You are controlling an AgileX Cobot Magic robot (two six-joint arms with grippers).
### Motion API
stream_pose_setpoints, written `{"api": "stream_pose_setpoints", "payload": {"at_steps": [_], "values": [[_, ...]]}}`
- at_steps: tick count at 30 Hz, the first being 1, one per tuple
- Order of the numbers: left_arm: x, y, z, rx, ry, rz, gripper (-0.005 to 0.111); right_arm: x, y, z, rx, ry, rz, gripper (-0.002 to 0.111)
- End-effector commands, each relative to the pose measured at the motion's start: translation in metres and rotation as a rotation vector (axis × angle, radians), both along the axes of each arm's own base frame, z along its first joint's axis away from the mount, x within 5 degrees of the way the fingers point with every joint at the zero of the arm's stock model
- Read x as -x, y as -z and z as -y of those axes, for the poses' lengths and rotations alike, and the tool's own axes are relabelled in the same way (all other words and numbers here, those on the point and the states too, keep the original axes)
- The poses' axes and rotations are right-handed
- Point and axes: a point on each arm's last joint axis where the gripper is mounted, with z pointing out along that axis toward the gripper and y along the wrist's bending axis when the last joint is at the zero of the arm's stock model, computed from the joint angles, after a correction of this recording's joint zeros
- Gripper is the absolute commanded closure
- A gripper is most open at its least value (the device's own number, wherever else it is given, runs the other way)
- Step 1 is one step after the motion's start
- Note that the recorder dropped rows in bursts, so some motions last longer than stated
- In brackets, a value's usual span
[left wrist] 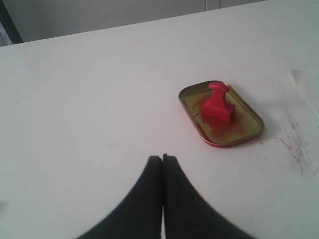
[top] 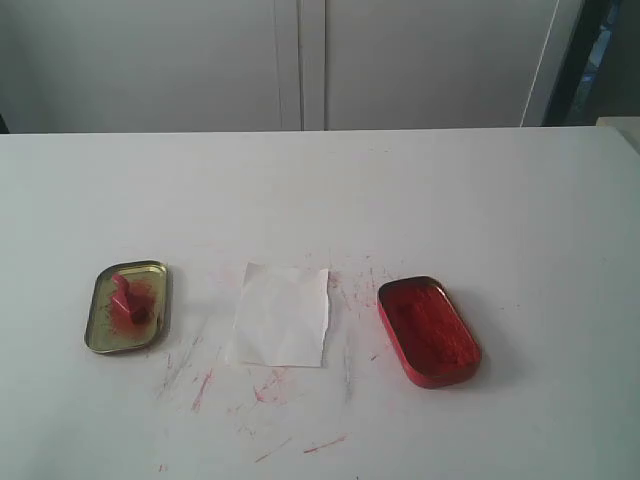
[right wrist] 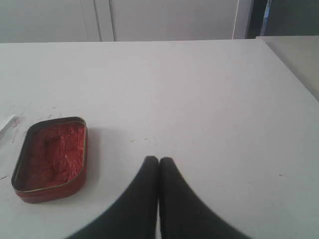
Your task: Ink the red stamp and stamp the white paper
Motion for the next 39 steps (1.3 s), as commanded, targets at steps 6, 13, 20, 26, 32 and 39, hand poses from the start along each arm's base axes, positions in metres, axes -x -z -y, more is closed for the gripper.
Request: {"api": "stream_pose_setpoints", "payload": {"at_steps": [6,13,20,26,32,39], "values": [[0.000,0.000,0.000,0.004,0.007,0.001,0.107,0.000,0.000,0.000,0.008,-0.001,0.016,0.108],[0.000,0.000,0.000,0.004,0.007,0.001,0.107,-0.002,-0.008,0.000,0.002,0.001,0.103,0.108],[0.000,0.000,0.000,0.004,0.007,0.001,0.107,-0.001,-0.039,0.001,-0.049,0.012,0.443,0.108],[0.000,0.000,0.000,0.004,0.007,0.001,0.107,0.004,-0.056,0.002,-0.059,0.015,0.636,0.108],[0.000,0.000,0.000,0.004,0.007,0.001,0.107,0.005,-0.059,0.002,-0.061,0.016,0.679,0.108],[0.000,0.000,0.000,0.004,0.007,0.001,0.107,0.009,-0.066,0.002,-0.121,0.011,0.764,0.108]]}}
